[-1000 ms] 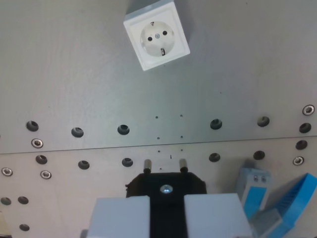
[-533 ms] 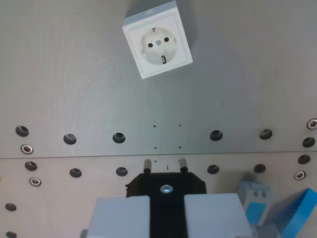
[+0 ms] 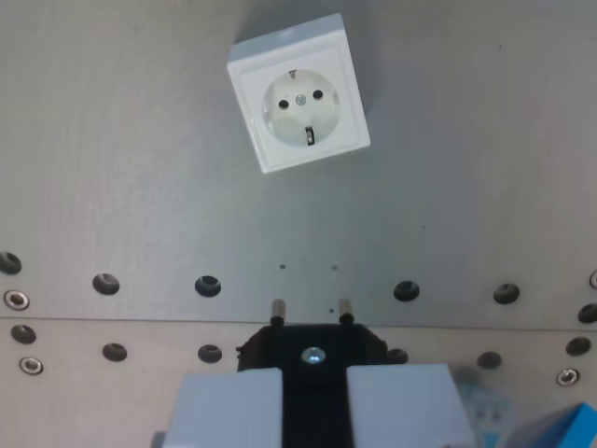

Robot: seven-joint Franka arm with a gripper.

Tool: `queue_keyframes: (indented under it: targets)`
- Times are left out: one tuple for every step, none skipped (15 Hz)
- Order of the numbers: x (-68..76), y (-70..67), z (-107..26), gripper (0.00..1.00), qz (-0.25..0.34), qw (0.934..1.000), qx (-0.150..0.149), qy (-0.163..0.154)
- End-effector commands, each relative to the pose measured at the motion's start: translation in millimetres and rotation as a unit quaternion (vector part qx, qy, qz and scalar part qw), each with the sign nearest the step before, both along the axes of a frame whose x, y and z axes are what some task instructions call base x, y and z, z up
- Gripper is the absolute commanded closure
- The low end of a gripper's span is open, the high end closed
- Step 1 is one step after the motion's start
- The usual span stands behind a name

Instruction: Move above the white socket

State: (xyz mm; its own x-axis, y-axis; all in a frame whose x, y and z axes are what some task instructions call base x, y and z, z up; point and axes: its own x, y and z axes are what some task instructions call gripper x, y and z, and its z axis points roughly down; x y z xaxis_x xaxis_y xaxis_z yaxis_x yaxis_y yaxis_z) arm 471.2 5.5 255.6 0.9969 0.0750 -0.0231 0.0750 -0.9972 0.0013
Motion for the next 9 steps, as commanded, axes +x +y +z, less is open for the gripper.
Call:
queue_keyframes:
  targets:
    - [-1.0,-1.0,-15.8,1.0,0.057,0.9975,-0.004,-0.042]
    - [-0.6,-1.0,-20.8,1.0,0.061,0.9973,-0.004,-0.042]
    - [-0.2,-1.0,-25.8,1.0,0.066,0.9969,-0.005,-0.042]
    - [0.1,-1.0,-30.8,1.0,0.07,0.9966,-0.005,-0.044]
    - [0.3,-1.1,-35.7,1.0,0.073,0.9962,-0.005,-0.046]
    - [0.5,-1.1,-40.7,1.0,0.079,0.9958,-0.005,-0.047]
    - [0.7,-1.1,-45.7,1.0,0.082,0.9954,-0.006,-0.048]
    - [0.8,-1.2,-50.8,1.0,0.087,0.995,-0.006,-0.049]
    - [1.0,-1.2,-55.8,1.0,0.088,0.9949,-0.007,-0.048]
